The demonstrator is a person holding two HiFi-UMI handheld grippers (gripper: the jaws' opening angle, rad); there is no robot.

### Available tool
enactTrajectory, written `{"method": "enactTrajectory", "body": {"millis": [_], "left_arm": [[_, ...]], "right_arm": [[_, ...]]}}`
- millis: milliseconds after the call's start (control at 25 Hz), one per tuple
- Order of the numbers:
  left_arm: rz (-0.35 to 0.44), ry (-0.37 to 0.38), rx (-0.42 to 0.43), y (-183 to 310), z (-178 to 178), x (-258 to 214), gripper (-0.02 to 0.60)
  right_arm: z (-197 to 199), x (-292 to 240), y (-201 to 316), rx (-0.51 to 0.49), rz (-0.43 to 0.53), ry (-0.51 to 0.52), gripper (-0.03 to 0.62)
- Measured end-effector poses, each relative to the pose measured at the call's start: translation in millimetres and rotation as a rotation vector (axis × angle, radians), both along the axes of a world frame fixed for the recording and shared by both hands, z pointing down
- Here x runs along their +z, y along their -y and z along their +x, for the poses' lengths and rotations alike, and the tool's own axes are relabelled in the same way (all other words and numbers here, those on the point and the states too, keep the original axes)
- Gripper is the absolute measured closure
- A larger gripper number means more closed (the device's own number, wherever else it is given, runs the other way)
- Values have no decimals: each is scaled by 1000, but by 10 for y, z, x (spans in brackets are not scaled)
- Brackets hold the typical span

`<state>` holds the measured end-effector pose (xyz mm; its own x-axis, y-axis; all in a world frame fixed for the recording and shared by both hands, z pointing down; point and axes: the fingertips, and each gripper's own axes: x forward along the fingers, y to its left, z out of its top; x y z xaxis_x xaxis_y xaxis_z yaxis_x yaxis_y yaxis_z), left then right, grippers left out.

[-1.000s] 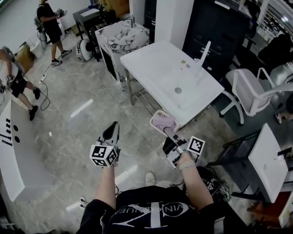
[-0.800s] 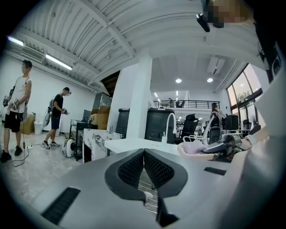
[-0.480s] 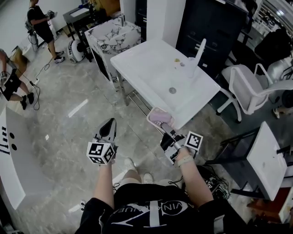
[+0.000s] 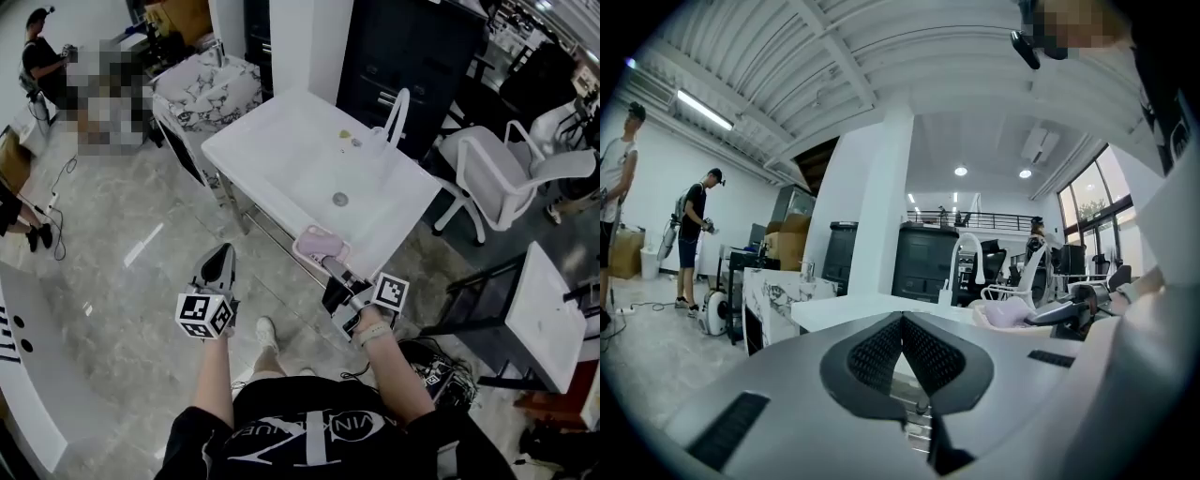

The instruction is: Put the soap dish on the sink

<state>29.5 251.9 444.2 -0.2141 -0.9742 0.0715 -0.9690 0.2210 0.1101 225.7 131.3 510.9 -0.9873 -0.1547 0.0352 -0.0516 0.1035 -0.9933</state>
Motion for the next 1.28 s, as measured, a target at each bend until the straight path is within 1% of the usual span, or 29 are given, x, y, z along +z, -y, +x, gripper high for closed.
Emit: {"method": "enactTrajectory", "body": {"millis": [360,960,1280], "left_arm": [[-6,3,68,459,-605,-115,568],[-23,-36,168,1034,-1313,5,568],[-25,-40,228,1257,-1642,60,568]], "right_arm": [[-538,-44,272,57,-12,3,523],[-1201,-45,679,165,-27,-7,523],[-1584,-23,886,220,-21,3,523]]}}
